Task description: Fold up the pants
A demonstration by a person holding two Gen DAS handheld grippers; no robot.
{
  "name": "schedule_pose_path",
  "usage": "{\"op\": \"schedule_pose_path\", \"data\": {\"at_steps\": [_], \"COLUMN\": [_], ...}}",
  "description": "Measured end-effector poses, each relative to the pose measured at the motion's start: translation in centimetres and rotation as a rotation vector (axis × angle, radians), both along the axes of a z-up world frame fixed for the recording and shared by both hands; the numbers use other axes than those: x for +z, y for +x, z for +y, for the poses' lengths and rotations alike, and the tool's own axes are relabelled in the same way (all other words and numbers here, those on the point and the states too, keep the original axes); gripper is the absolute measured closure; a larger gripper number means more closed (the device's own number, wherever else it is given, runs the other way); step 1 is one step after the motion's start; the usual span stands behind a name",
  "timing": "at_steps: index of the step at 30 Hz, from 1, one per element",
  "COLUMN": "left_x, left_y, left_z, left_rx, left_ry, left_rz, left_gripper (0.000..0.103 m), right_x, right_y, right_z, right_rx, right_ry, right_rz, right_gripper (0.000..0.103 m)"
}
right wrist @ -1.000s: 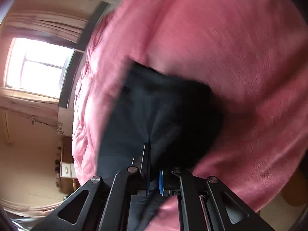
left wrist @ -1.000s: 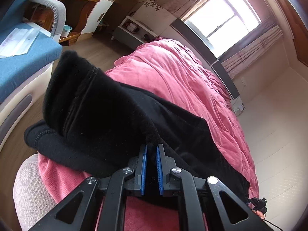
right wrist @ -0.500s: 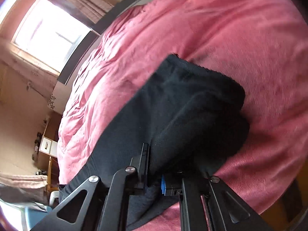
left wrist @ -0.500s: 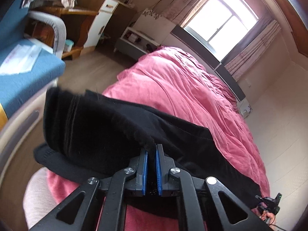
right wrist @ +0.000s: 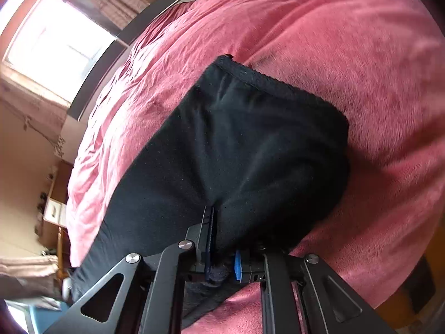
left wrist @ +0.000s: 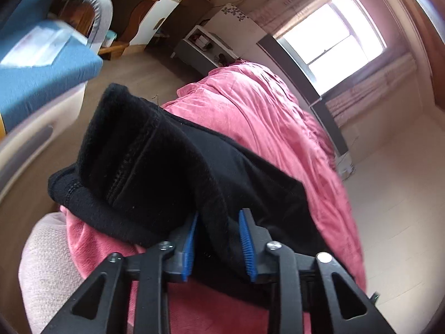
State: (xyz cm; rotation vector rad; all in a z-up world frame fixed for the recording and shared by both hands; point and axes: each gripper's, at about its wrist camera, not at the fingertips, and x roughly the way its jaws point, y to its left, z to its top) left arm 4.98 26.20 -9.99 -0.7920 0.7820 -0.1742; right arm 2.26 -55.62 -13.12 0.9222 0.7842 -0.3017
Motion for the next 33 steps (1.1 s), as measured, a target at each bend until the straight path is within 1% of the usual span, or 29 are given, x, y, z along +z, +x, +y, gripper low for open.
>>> {"op": "schedule_pose_path", "data": {"at_steps": [1,3,4,5,6,7,8,9,10,11,12,13,14,15,16,17,19,22,23,24,25,26,28,29,30,31,32,33], "left_x": [0.2,0.8,1.2,1.6,1.8,1.7,1.4,1.0,0.8,0.7,0.4,0.3,0.2,0.1,-0.1,-0.2,0.2,1.3,2.1,2.6,3.7,5.8,9.2,11.3,13.6,14.4,14.6,13.6], "left_y": [0.4,0.8,0.9,1.1,1.4,1.6,2.1,2.7,2.9,2.9,3.3,3.5,3.5,3.4,3.0,2.6,2.0,1.9,2.3,2.7,3.4,4.3,4.4,4.1,3.3,2.7,1.9,1.5], "left_z": [0.3,0.9,1.1,1.2,1.2,1.3,1.4,1.6,1.7,1.9,1.9,1.9,2.0,2.4,2.8,3.0,3.1,3.1,3.2,3.2,3.1,3.0,2.8,2.6,2.6,2.6,2.8,3.1], "left_rx": [0.016,0.047,0.060,0.079,0.099,0.107,0.102,0.086,0.089,0.093,0.091,0.096,0.107,0.110,0.114,0.118,0.108,0.097,0.082,0.070,0.051,0.026,-0.011,-0.029,-0.033,-0.022,0.004,0.029], "left_ry": [-0.029,-0.086,-0.097,-0.069,-0.017,0.010,0.018,0.008,0.000,-0.003,0.026,0.072,0.089,0.065,0.021,0.004,0.007,-0.040,-0.050,-0.056,-0.075,-0.106,-0.151,-0.159,-0.119,-0.083,-0.027,0.027], "left_rz": [0.005,0.006,0.003,0.015,0.065,0.109,0.160,0.210,0.227,0.238,0.275,0.315,0.337,0.337,0.336,0.333,0.305,0.203,0.163,0.146,0.108,0.026,-0.128,-0.236,-0.356,-0.395,-0.419,-0.387], "left_gripper": [0.061,0.039,0.036,0.034,0.034,0.034,0.034,0.036,0.037,0.045,0.063,0.078,0.091,0.091,0.092,0.093,0.095,0.096,0.096,0.096,0.096,0.096,0.096,0.099,0.099,0.099,0.099,0.099], "right_x": [-0.2,-0.5,-0.6,-0.6,-0.5,-0.6,-0.6,-0.6,-0.7,-0.5,-0.6,-0.6,-0.6,-0.6,-0.6,-0.7,-0.7,-0.9,-1.0,-0.9,-1.0,-1.0,-1.0,-1.1,-1.2,-1.2,-1.3,-1.4], "right_y": [-0.4,-0.9,-1.1,-1.3,-1.2,-1.2,-1.2,-1.2,-0.6,-0.3,-0.3,-0.1,-0.3,-0.3,-0.2,-0.2,-0.3,-0.3,-0.3,-0.4,-0.4,-0.4,-0.5,-0.6,-0.6,-0.7,-0.7,-0.7], "right_z": [-0.3,-0.9,-1.2,-1.4,-1.3,-1.2,-1.0,-0.9,-0.5,-0.1,-0.2,0.0,0.0,0.0,0.0,-0.1,-0.2,-0.2,-0.2,-0.2,-0.2,-0.3,-0.4,-0.4,-0.4,-0.5,-0.5,-0.5], "right_rx": [-0.006,-0.010,-0.011,-0.012,-0.012,-0.010,-0.009,-0.010,-0.012,-0.013,-0.014,-0.015,-0.015,-0.017,-0.017,-0.018,-0.017,-0.019,-0.019,-0.020,-0.020,-0.020,-0.021,-0.023,-0.026,-0.029,-0.030,-0.028], "right_ry": [0.016,0.032,0.036,0.037,0.034,0.029,0.027,0.029,0.032,0.036,0.040,0.041,0.042,0.044,0.046,0.048,0.048,0.047,0.047,0.047,0.048,0.048,0.054,0.058,0.062,0.065,0.065,0.062], "right_rz": [-0.005,-0.010,-0.010,-0.011,-0.010,-0.008,-0.007,-0.007,-0.008,-0.009,-0.010,-0.010,-0.009,-0.008,-0.008,-0.009,-0.010,-0.011,-0.010,-0.011,-0.011,-0.011,-0.014,-0.015,-0.016,-0.019,-0.021,-0.020], "right_gripper": [0.090,0.090,0.090,0.090,0.090,0.090,0.090,0.090,0.090,0.090,0.090,0.090,0.090,0.090,0.090,0.090,0.090,0.090,0.090,0.090,0.090,0.090,0.090,0.090,0.090,0.090,0.090,0.090]}}
